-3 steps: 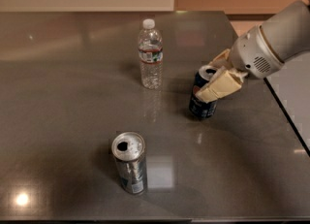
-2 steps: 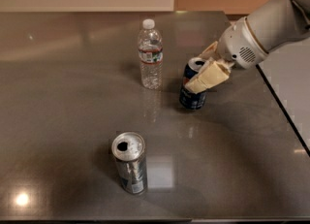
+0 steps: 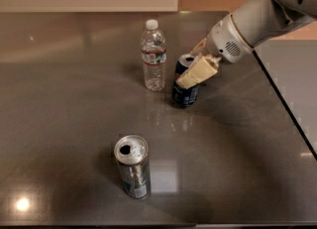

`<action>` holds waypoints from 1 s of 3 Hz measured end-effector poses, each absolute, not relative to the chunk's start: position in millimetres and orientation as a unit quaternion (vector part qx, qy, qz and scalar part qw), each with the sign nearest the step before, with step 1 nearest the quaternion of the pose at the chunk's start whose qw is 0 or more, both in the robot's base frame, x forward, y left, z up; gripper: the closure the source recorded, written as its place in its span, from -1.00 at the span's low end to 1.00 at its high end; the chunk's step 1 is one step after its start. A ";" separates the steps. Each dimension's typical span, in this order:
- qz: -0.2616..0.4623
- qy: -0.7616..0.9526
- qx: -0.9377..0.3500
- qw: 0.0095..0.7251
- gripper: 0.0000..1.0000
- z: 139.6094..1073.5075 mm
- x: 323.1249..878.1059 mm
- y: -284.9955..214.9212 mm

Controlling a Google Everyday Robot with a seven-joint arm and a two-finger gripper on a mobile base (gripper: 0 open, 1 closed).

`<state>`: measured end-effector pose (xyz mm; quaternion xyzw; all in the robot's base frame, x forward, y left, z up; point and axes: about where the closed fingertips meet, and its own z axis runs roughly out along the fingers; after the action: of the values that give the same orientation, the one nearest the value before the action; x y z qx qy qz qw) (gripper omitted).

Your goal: Move pepsi can near water bottle

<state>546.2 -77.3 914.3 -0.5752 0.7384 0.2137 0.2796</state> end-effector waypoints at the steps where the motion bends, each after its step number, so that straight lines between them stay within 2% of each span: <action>1: 0.209 0.737 -0.579 0.277 0.73 908.7 555.2 -69.5; 3: 0.200 0.739 -0.581 0.276 -0.20 896.7 569.8 -63.2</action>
Offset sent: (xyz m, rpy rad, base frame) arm 0.0278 0.0144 -0.0191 -0.0303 -0.0164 -0.0031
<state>569.8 -63.2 896.7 -0.5812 0.7387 0.2002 0.2764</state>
